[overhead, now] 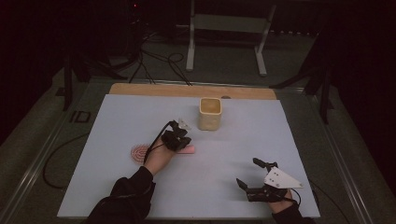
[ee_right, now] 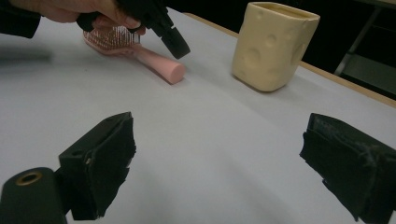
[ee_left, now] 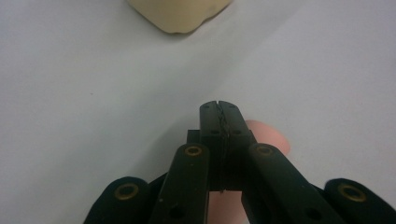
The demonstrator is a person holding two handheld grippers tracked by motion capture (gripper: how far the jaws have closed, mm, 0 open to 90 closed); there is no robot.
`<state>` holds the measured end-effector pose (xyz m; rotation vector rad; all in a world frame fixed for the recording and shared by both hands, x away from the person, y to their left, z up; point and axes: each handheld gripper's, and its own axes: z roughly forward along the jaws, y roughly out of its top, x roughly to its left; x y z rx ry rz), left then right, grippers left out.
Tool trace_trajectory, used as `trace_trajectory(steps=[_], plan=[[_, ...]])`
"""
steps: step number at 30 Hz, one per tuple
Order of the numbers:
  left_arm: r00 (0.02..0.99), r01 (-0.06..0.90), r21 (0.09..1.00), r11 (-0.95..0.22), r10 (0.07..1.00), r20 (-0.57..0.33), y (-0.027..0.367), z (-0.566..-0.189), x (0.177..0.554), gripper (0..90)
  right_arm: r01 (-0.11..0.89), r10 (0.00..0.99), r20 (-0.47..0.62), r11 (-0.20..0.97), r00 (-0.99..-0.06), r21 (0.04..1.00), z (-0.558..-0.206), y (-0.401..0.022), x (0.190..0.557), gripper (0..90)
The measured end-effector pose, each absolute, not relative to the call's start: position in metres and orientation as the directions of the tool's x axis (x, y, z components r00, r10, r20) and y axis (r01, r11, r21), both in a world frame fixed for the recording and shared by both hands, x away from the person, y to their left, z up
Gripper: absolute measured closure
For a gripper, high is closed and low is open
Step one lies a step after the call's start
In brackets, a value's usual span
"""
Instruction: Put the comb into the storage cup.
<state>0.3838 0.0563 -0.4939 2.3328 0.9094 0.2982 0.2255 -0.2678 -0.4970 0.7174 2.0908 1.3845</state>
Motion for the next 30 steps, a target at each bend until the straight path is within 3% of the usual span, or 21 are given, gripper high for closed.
trace_trajectory(steps=[15,30], plan=[[0.733,0.568,0.572,-0.592,0.68,-0.024,0.053,-0.501,0.388,90.0,0.14,0.678,-0.135,0.334,-0.723,0.932,-0.497,-0.268,0.225,9.3],[0.756,0.564,0.545,-0.621,0.653,-0.039,0.054,-0.504,0.368,90.0,0.144,0.679,-0.131,0.333,-0.722,0.932,-0.497,-0.268,0.226,9.3]])
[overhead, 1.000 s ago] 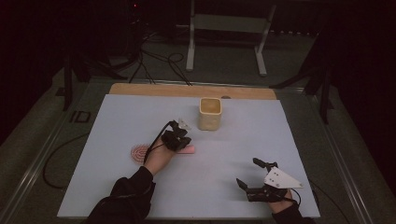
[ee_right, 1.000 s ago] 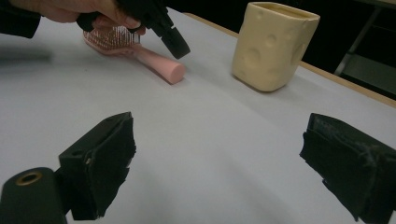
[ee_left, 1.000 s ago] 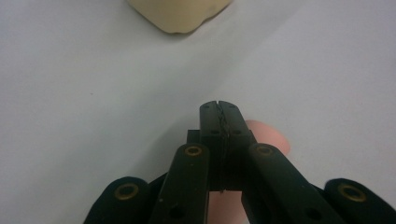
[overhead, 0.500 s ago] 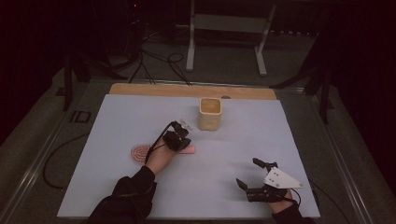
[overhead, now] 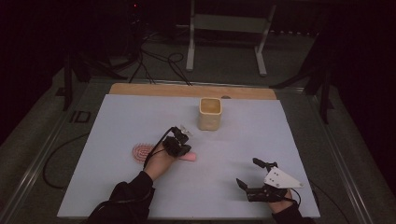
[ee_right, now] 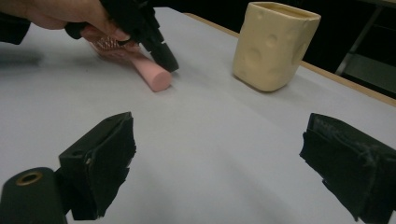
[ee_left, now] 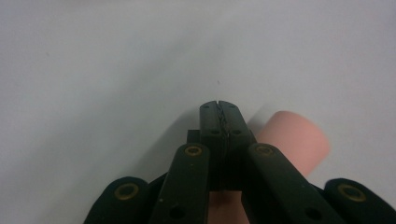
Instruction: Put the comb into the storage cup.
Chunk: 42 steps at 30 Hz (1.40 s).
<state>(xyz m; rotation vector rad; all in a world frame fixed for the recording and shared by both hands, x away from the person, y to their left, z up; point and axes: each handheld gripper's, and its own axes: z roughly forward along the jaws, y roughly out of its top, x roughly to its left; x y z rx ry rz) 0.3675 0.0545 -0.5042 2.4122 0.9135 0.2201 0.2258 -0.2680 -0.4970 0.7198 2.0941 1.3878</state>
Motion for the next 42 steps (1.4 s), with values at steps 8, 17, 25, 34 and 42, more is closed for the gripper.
trace_trajectory(steps=[8,17,25,34,42], plan=[[0.768,0.563,0.534,-0.63,0.638,-0.057,0.059,-0.504,0.354,90.0,0.144,0.68,-0.131,0.332,-0.721,0.932,-0.497,-0.267,0.225,9.3],[0.783,0.546,0.521,-0.656,0.62,-0.04,0.061,-0.504,0.339,90.0,0.145,0.682,-0.131,0.332,-0.72,0.932,-0.497,-0.268,0.225,9.3],[0.779,0.55,0.534,-0.643,0.625,-0.05,0.071,-0.504,0.316,90.0,0.144,0.683,-0.131,0.33,-0.719,0.933,-0.496,-0.268,0.225,9.3],[0.786,0.551,0.509,-0.662,0.617,-0.048,0.086,-0.503,0.299,90.0,0.14,0.682,-0.135,0.332,-0.719,0.933,-0.496,-0.267,0.225,9.3],[0.795,0.549,0.474,-0.688,0.605,-0.044,0.107,-0.5,0.282,89.9,0.139,0.68,-0.139,0.338,-0.72,0.931,-0.496,-0.266,0.225,9.3]])
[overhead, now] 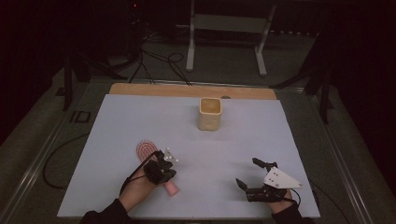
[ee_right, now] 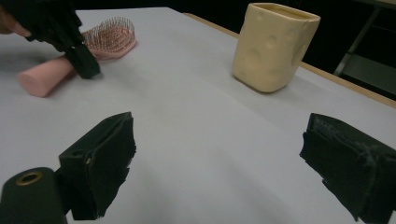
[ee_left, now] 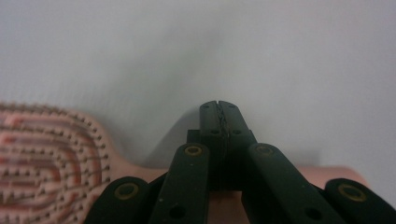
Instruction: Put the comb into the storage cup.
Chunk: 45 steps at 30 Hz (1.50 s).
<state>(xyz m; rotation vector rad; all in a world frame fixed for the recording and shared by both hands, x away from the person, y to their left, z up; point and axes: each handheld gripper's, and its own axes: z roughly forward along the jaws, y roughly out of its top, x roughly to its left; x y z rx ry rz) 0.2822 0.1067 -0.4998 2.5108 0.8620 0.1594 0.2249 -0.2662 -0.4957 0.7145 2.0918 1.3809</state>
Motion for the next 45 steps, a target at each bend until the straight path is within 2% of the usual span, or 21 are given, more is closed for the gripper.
trace_trajectory(steps=[12,20,27,33,45], plan=[[0.784,0.573,0.434,-0.695,0.62,-0.041,0.145,-0.495,0.272,90.0,0.135,0.676,-0.142,0.34,-0.723,0.931,-0.495,-0.265,0.224,9.3],[0.781,0.585,0.377,-0.718,0.625,-0.022,0.168,-0.492,0.268,89.9,0.137,0.677,-0.143,0.342,-0.722,0.93,-0.495,-0.265,0.224,9.3],[0.765,0.599,0.378,-0.706,0.644,-0.008,0.187,-0.488,0.267,89.9,0.135,0.671,-0.147,0.348,-0.726,0.928,-0.496,-0.263,0.225,9.3],[0.767,0.602,0.335,-0.725,0.641,0.009,0.196,-0.488,0.265,89.9,0.135,0.675,-0.148,0.348,-0.723,0.928,-0.496,-0.264,0.224,9.3],[0.739,0.633,0.303,-0.712,0.673,0.038,0.217,-0.484,0.263,89.9,0.137,0.672,-0.146,0.349,-0.726,0.927,-0.496,-0.264,0.225,9.3]])
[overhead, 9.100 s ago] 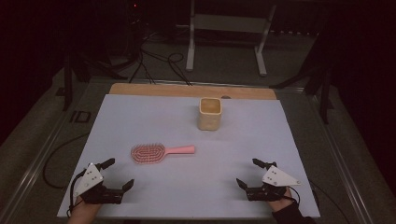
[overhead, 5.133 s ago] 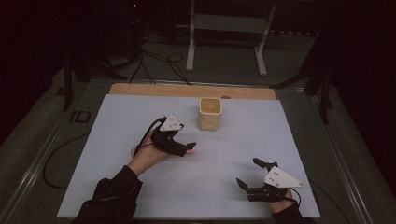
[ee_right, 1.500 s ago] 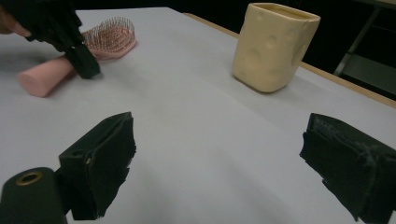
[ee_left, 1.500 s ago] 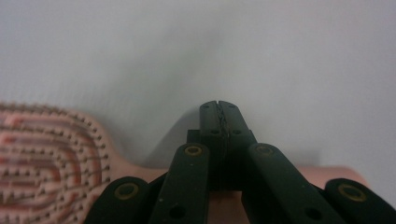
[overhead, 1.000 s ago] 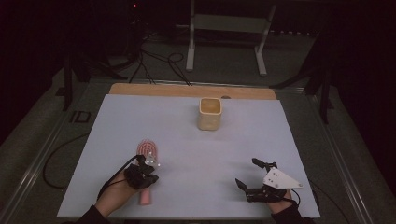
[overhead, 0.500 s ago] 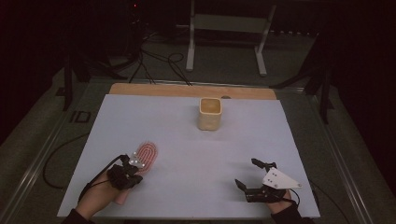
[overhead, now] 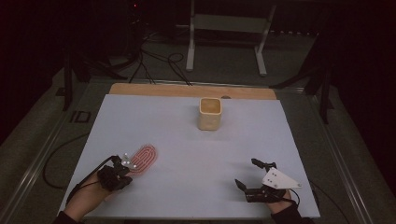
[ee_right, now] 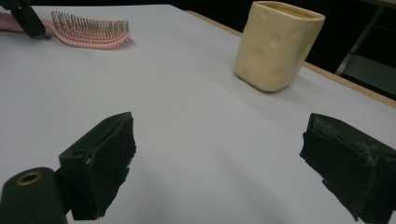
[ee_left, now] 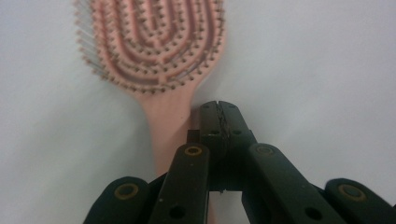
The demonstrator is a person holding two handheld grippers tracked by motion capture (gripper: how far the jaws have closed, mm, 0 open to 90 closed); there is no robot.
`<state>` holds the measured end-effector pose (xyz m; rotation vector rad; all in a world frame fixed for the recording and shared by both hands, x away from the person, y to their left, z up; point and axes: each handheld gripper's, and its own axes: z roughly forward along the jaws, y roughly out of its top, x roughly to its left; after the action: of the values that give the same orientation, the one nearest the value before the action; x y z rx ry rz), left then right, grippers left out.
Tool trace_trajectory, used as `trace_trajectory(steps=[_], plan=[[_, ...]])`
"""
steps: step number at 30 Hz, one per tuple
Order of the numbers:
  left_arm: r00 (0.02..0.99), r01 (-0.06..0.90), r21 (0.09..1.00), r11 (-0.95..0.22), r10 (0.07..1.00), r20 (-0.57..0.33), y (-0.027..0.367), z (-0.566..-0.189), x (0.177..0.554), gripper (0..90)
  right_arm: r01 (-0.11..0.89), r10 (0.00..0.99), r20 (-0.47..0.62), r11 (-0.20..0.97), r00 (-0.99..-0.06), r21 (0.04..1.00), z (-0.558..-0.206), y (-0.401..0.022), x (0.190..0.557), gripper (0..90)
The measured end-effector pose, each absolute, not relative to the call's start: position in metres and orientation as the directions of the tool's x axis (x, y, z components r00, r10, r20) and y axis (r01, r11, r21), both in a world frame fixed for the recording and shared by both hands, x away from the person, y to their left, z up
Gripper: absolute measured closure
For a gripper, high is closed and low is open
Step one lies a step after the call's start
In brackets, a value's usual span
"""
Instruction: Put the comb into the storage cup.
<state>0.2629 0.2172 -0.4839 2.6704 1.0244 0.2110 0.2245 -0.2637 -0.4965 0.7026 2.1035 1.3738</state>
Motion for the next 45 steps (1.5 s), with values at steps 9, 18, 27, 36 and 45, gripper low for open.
trace_trajectory(steps=[9,18,27,36,45], plan=[[0.71,0.666,0.272,-0.695,0.702,0.054,0.238,-0.48,0.268,89.8,0.138,0.673,-0.142,0.345,-0.726,0.928,-0.496,-0.264,0.225,9.3],[0.717,0.647,0.312,-0.696,0.694,0.062,0.252,-0.456,0.261,88.7,0.141,0.674,-0.14,0.344,-0.726,0.928,-0.497,-0.264,0.225,9.3],[0.729,0.629,0.309,-0.713,0.679,0.082,0.255,-0.447,0.263,58.3,0.141,0.673,-0.139,0.344,-0.727,0.928,-0.497,-0.264,0.225,9.3],[0.742,0.635,0.26,-0.728,0.668,0.057,0.252,-0.456,0.272,21.0,0.145,0.674,-0.133,0.34,-0.727,0.929,-0.497,-0.263,0.226,9.3],[0.759,0.628,0.247,-0.738,0.65,0.012,0.248,-0.468,0.283,8.9,0.147,0.675,-0.132,0.339,-0.726,0.929,-0.497,-0.264,0.226,9.3]])
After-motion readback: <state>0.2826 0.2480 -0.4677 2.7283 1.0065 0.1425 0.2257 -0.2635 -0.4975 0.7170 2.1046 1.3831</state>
